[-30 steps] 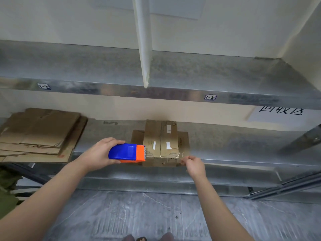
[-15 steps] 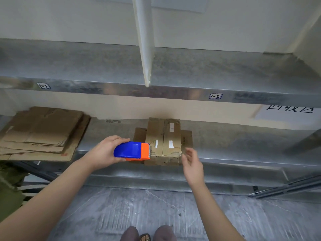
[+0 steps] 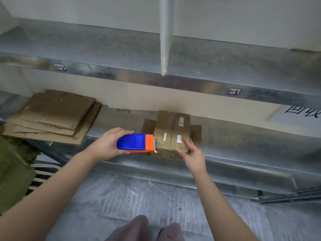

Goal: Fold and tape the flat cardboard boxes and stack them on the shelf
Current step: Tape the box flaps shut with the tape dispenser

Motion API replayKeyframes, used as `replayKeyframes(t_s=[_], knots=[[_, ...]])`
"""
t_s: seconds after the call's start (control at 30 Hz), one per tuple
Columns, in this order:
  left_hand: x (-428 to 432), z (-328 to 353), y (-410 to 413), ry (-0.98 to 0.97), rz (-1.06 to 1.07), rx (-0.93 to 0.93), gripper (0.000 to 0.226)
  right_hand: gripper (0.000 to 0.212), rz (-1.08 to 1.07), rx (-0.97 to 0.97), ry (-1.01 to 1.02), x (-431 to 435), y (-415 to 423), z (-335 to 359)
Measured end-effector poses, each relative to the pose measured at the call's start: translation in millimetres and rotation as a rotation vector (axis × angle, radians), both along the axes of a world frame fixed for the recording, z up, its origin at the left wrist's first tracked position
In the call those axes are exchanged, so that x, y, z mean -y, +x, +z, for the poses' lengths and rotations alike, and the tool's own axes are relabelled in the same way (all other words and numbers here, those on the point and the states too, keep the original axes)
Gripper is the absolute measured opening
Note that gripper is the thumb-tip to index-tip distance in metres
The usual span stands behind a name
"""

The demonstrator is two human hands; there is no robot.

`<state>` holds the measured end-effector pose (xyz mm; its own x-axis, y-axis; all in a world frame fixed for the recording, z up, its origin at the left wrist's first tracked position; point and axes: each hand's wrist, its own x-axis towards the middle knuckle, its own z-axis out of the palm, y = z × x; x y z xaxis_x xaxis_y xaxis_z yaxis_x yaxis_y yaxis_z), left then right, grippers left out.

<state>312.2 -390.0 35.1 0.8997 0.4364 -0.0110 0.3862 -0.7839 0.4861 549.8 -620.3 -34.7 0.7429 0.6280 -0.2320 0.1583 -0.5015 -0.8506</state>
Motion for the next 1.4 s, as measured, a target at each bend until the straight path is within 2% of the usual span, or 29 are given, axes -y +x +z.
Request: replayKeyframes(t_s=[0.2, 0.47, 0.83, 1.4], knots=[[-19.0, -2.3, -3.1, -0.067, -0.048, -0.003, 0.077, 0.062, -0.057, -0.043, 0.015, -4.7, -3.7, -0.5], [-61.8, -3.5, -20.9, -0.052, -0.106, -0.039, 0.078, 0.060, -0.102, -0.049, 0.016, -9.0, -11.1, 3.9], [-73.8, -5.8, -9.0, 0.085, -0.214, -0.137, 0.077, 0.060, -0.102, -0.069, -0.020, -9.4, -14.3, 7.7], [-37.4, -34.2, 32.5, 0.065, -0.072, -0.270, 0.083, 0.059, -0.097, -0.119, 0.016, -8.8, -12.4, 9.3]])
